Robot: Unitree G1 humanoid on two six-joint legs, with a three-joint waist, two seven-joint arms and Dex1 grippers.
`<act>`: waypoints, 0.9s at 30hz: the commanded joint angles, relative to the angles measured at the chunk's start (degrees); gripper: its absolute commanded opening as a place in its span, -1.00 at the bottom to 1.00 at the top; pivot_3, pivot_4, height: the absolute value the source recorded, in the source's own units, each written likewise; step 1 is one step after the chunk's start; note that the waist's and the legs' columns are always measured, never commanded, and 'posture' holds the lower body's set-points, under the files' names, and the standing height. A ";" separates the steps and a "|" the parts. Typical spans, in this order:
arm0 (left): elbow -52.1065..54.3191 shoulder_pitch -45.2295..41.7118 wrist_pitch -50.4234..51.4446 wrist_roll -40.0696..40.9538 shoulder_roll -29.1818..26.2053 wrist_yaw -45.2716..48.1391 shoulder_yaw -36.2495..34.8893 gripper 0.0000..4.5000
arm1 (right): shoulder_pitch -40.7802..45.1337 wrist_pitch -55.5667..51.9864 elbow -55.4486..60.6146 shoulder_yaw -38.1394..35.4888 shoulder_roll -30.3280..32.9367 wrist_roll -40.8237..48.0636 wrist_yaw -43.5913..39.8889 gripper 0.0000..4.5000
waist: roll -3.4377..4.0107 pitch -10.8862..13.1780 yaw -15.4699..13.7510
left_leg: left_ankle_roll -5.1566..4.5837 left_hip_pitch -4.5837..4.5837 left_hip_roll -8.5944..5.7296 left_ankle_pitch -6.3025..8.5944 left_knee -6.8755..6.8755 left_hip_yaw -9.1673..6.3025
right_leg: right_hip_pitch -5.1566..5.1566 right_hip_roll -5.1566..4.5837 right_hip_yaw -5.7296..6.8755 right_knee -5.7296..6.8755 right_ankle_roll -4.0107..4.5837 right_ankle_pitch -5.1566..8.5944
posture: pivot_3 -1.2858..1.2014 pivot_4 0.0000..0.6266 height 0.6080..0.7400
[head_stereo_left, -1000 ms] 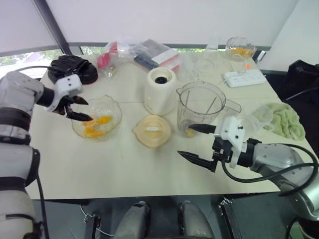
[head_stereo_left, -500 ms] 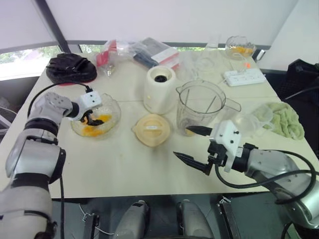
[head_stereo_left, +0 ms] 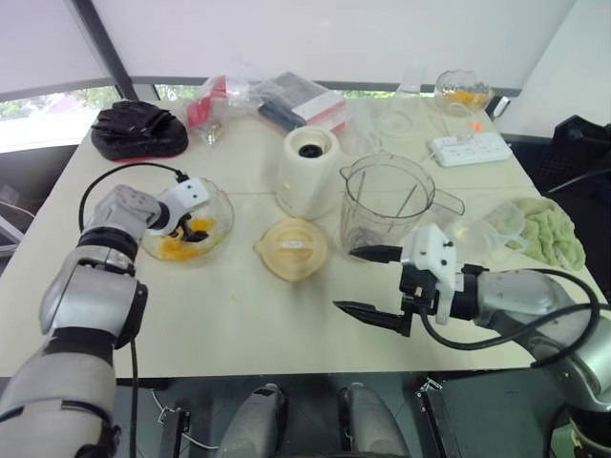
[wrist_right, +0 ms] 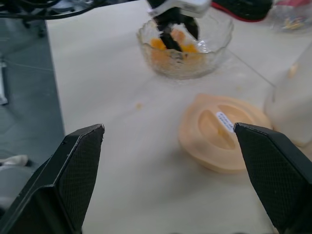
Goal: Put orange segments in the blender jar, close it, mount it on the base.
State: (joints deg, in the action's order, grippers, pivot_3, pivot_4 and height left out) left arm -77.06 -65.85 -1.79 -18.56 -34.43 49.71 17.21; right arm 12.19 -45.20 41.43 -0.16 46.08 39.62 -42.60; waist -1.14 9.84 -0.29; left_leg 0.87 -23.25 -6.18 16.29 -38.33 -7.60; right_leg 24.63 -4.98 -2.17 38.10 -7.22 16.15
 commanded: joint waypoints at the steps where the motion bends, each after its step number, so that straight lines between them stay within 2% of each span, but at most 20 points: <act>1: -0.32 -2.31 1.71 -1.73 0.43 -2.88 -0.05 0.76 | 1.76 0.83 -1.16 -0.19 1.14 0.25 -2.41 1.00 | 0.00 0.00 0.01 | 0.00 0.00 0.00 0.00 0.00 0.00 | 0.00 0.00 0.00 0.00 0.00 0.00 | 0.03 -0.52 1.00; 13: -1.10 -0.60 7.06 -1.85 1.74 -10.02 -2.89 0.76 | 1.40 2.12 -2.37 0.55 1.29 -2.27 -3.47 1.00 | -0.01 -0.01 0.01 | 0.05 -0.01 0.00 -0.03 -0.01 0.00 | 0.04 -0.02 0.00 0.04 0.00 0.00 | 0.03 -0.52 1.00; 27: -1.10 0.66 9.35 -1.55 3.34 -5.07 -5.83 0.76 | -0.25 3.53 -1.94 0.10 1.72 -4.81 -3.82 1.00 | -0.03 -0.05 -0.17 | 0.07 -0.01 -0.01 -0.04 -0.07 0.01 | 0.04 -0.02 0.00 0.10 0.00 0.00 | 0.03 -0.52 1.00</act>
State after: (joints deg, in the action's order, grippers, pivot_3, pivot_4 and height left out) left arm -78.24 -65.64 6.99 -20.51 -31.35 44.41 12.04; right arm 12.01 -42.82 37.89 1.46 47.33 34.88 -46.45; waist -1.17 9.79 -0.46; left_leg 0.94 -23.26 -6.19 16.25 -38.40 -7.59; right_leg 24.67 -5.01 -2.18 38.20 -7.22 16.14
